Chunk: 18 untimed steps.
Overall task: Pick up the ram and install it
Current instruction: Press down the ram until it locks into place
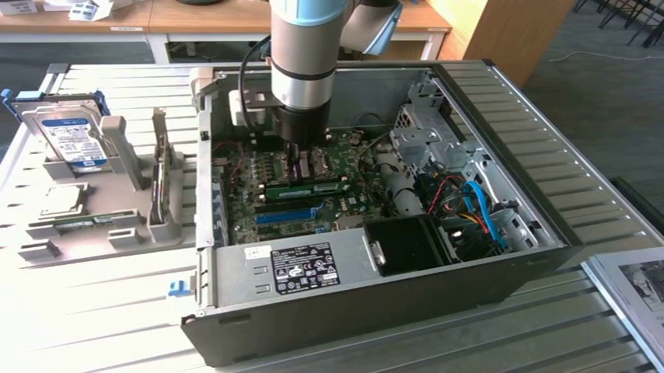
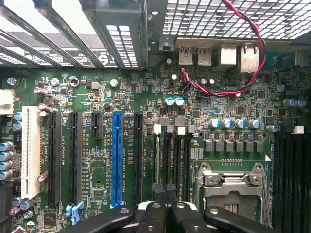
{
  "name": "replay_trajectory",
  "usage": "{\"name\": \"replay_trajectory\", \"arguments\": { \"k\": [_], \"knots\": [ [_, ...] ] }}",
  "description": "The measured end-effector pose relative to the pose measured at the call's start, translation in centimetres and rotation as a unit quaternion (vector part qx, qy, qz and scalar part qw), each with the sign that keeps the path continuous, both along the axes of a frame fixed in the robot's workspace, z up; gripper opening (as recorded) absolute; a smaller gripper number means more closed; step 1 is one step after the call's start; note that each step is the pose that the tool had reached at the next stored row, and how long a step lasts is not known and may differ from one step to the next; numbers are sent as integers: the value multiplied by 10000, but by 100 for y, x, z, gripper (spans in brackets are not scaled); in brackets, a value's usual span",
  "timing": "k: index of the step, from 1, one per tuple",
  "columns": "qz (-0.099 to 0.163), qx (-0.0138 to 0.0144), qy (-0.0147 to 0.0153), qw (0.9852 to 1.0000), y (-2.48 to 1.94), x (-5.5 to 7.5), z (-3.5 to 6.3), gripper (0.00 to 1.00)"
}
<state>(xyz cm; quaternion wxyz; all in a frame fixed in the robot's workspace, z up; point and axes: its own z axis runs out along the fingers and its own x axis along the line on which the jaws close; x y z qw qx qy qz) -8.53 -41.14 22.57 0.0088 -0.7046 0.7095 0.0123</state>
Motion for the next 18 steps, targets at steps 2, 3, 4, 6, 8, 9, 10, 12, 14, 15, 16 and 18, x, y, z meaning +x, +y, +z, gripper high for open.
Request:
{"name": "replay_trajectory", "arguments": {
  "k": [2,3,4,6,8,9,10,12,14,15,16,18],
  "knots": [
    [0,0,0,10000,0,0,0,10],
    [0,0,0,10000,0,0,-2,10],
    [0,0,0,10000,0,0,-2,10],
    [0,0,0,10000,0,0,-2,10],
    [0,0,0,10000,0,0,-3,10],
    [0,0,0,10000,0,0,-4,10],
    [0,0,0,10000,0,0,-5,10],
    [0,0,-1,10000,0,0,-7,10],
    [0,-1,-1,10000,0,0,-10,10],
    [0,0,-1,10000,0,0,-10,10],
    [0,0,-1,10000,0,0,-11,10],
    [0,0,-1,10000,0,0,-13,10]
  ]
}}
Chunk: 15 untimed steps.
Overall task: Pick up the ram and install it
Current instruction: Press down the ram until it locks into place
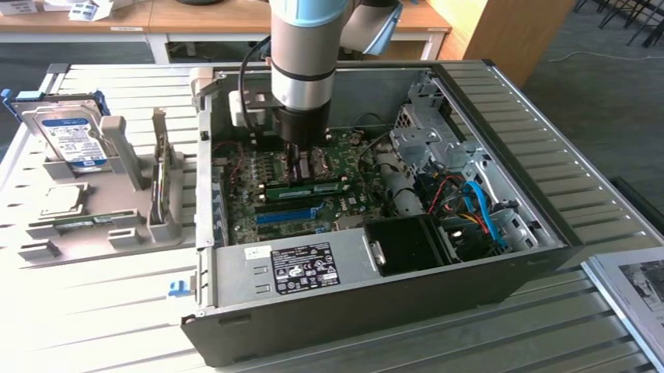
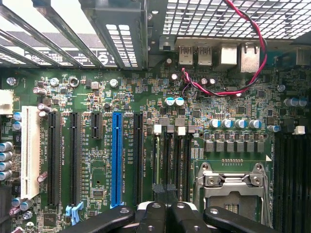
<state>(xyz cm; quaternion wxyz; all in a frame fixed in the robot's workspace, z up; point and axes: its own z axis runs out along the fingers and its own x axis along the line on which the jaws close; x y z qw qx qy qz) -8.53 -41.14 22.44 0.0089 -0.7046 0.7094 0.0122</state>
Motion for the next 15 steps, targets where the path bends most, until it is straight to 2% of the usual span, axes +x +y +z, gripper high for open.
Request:
{"name": "replay_trajectory", "arguments": {
  "k": [15],
  "knots": [
    [0,-1,-5,10000,0,0,-16,10]
  ]
}}
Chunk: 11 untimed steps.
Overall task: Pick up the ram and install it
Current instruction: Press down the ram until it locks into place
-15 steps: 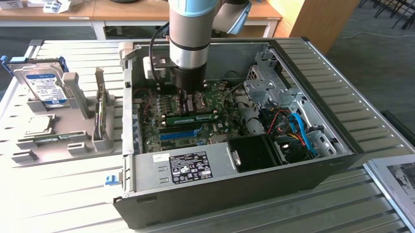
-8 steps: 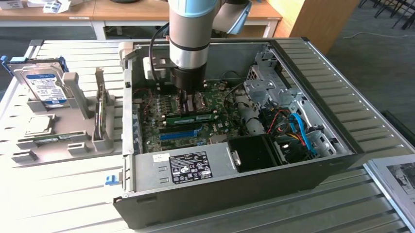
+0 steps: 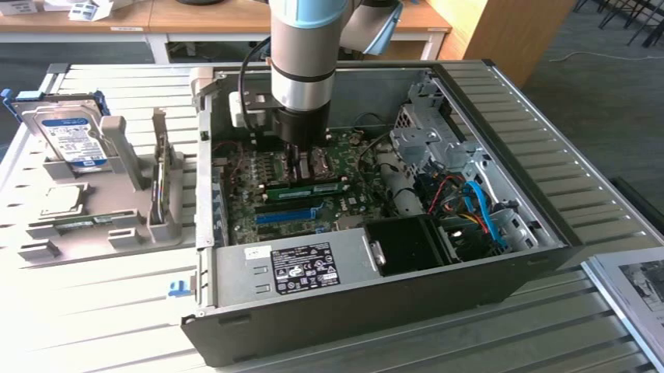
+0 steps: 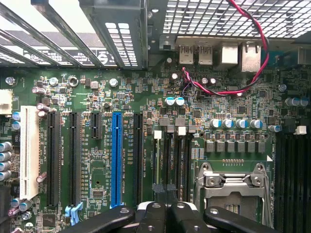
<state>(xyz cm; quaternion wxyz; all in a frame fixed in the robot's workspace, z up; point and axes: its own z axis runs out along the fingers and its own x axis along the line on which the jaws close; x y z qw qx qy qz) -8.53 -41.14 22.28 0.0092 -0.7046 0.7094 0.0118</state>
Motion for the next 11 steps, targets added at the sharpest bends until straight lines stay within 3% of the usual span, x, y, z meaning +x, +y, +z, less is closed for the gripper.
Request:
{"name": "replay_trajectory", "arguments": {
  "k": [5,11],
  "knots": [
    [0,8,-5,10000,2,1,9,10],
    [0,1,0,10000,0,0,93,10]
  ]
}}
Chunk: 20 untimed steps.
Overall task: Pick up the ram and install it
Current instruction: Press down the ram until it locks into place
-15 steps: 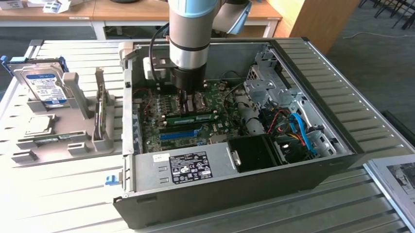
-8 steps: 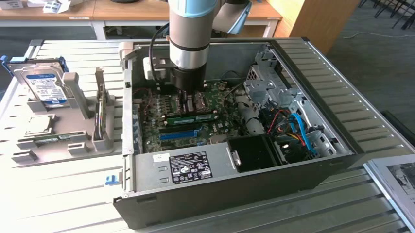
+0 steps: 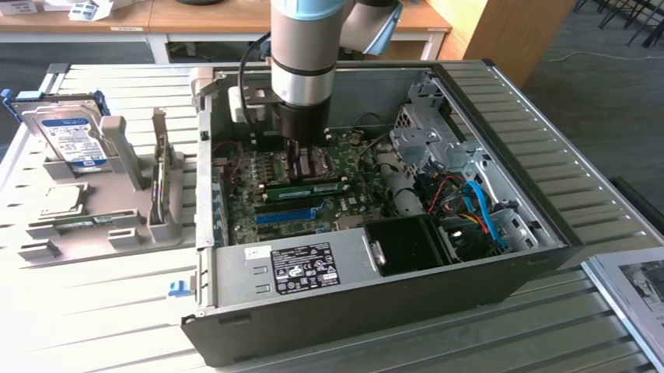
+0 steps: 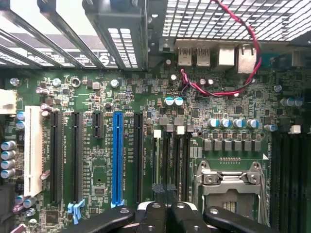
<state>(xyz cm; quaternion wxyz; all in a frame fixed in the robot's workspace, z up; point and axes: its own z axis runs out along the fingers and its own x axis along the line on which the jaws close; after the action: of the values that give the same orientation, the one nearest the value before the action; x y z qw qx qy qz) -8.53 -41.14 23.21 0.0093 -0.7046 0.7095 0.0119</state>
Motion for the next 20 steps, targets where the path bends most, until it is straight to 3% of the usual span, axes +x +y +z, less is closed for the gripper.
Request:
{"name": "replay_trajectory", "arguments": {
  "k": [20],
  "knots": [
    [0,1,0,10000,0,0,125,10]
  ]
}}
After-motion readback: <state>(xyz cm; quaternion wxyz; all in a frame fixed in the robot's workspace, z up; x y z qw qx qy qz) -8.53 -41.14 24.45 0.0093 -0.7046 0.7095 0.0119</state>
